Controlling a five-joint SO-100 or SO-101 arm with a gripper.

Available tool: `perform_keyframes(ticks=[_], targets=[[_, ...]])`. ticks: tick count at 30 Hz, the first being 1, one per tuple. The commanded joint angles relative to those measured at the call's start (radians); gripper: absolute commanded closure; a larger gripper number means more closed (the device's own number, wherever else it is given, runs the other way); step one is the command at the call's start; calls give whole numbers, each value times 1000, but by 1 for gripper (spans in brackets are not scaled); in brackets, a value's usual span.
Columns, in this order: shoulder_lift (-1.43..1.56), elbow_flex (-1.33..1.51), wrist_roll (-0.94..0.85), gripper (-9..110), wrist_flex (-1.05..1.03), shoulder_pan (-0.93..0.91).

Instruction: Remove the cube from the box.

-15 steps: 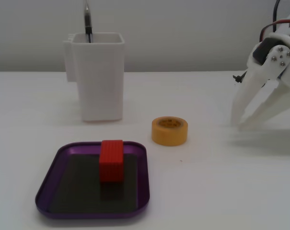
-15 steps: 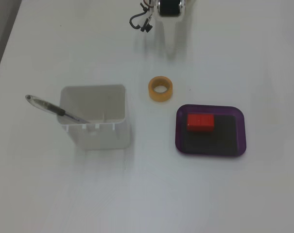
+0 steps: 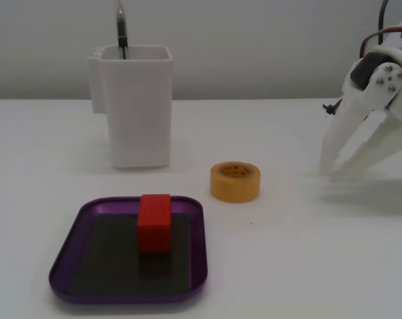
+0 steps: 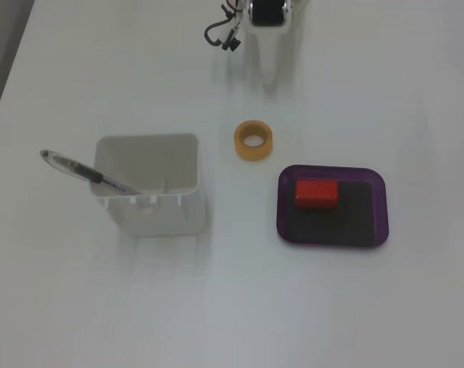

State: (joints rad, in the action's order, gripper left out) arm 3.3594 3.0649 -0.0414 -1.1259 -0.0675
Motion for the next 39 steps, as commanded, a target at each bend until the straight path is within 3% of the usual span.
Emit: perform_keyframes(ticks=[1, 39], targets=[[61, 8, -3, 102, 8, 3], [61, -23, -8, 102, 14, 3]])
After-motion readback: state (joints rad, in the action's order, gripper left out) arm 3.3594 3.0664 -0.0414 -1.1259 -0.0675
